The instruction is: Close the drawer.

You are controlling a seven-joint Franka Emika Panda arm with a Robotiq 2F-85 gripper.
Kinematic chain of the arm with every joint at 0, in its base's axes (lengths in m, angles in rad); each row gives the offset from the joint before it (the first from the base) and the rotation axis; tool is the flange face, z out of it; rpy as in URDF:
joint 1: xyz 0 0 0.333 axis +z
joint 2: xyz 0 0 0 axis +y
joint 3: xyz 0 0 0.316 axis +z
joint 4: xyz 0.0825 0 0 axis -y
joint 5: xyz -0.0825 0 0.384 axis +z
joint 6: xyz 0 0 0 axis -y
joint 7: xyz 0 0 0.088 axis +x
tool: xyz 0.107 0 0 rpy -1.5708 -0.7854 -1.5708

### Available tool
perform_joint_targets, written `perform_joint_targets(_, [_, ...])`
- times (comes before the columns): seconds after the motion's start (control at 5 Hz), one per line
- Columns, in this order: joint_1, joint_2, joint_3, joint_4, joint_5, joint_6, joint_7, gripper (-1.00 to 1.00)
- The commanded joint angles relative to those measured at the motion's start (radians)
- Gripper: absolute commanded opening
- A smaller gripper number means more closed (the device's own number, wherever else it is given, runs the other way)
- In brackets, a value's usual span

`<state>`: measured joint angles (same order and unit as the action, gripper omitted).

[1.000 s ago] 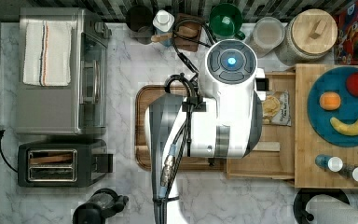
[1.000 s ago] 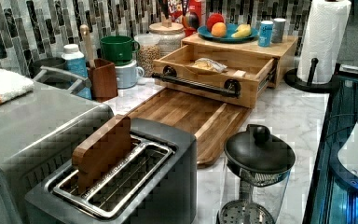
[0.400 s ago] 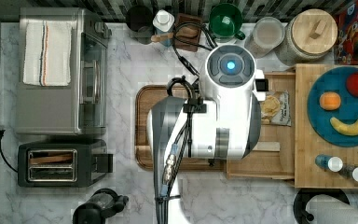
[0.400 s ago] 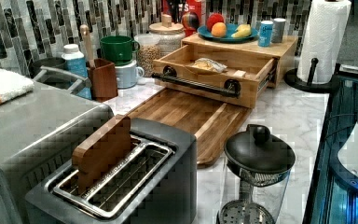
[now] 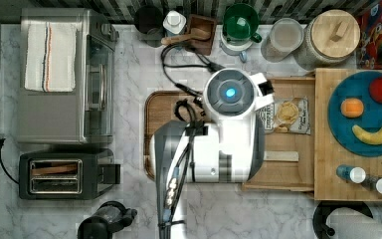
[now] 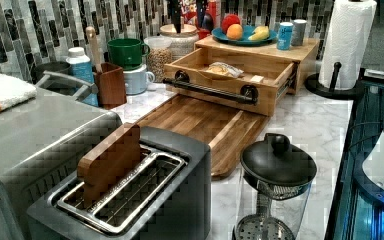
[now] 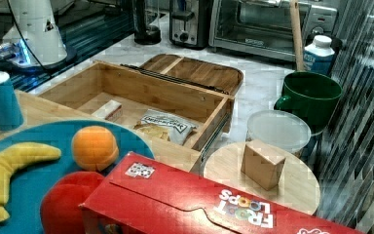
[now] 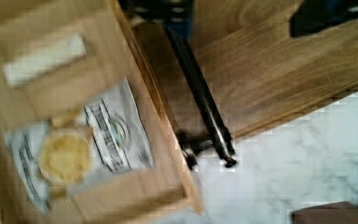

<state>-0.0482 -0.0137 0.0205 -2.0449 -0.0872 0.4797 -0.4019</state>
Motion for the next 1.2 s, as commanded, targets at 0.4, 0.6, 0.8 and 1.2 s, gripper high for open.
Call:
perform_joint_targets(0.4, [0.083,0.013,0.066,-0.133,-0.002,0.167,-0.262,-1.0])
perform_joint_targets(0.6, [0.071,0.06,0.06,-0.192,-0.024,0.277,-0.276,-1.0])
perform_joint_targets(0.8, [0.054,0.125,0.058,-0.214,-0.019,0.357,-0.295,-1.0])
perform_joint_targets(1.2, [0.045,0.234,0.058,-0.199,0.067,0.379,-0.352,-1.0])
